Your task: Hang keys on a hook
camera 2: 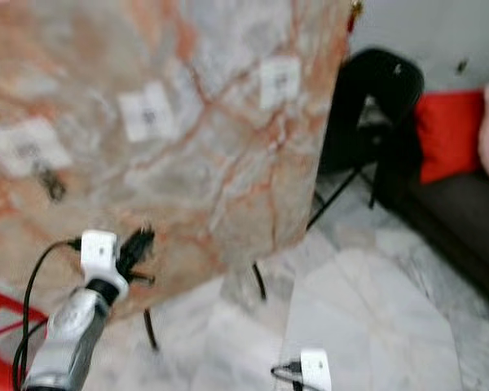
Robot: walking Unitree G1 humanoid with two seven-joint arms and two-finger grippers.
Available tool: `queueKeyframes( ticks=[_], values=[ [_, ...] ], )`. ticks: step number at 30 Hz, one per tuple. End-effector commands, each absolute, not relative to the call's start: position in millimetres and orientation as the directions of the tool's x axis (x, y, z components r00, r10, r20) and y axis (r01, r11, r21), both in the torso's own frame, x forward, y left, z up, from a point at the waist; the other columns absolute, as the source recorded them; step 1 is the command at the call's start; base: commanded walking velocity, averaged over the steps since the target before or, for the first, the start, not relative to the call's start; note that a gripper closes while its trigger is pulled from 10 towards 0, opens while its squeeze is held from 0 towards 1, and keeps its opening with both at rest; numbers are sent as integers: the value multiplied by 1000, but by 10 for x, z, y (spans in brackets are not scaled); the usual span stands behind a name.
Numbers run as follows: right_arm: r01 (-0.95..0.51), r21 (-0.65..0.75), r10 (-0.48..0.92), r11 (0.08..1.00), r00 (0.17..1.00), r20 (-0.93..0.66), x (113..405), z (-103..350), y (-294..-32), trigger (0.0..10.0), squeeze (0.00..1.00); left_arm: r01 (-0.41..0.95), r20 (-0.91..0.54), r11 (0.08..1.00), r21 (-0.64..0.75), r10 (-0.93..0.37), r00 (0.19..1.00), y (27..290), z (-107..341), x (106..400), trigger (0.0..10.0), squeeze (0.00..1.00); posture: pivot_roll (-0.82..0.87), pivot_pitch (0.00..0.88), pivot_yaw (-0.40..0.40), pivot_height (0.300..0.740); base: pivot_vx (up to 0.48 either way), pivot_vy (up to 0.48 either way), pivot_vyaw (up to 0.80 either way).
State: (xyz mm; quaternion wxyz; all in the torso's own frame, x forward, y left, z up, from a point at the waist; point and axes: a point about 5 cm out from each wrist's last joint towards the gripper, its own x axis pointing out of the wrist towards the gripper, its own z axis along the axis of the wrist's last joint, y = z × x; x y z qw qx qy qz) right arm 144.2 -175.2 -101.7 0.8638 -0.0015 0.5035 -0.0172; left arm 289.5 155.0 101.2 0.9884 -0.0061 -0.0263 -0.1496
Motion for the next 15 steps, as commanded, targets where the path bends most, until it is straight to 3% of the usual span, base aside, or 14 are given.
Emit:
queueKeyframes(
  ticks=[1,15],
  values=[
    [11,7,0,1000,526,-851,1583,-971,-1624,10000,0,236,29,971,27,-237,971,1773,981,2842,10000,0,33,0,-6,740,0,0,0],
    [14,8,-1,1000,526,-850,1585,-971,-1619,10000,0,236,49,971,26,-237,970,1784,1023,2840,10000,0,35,0,-6,740,0,0,0]
  ],
)
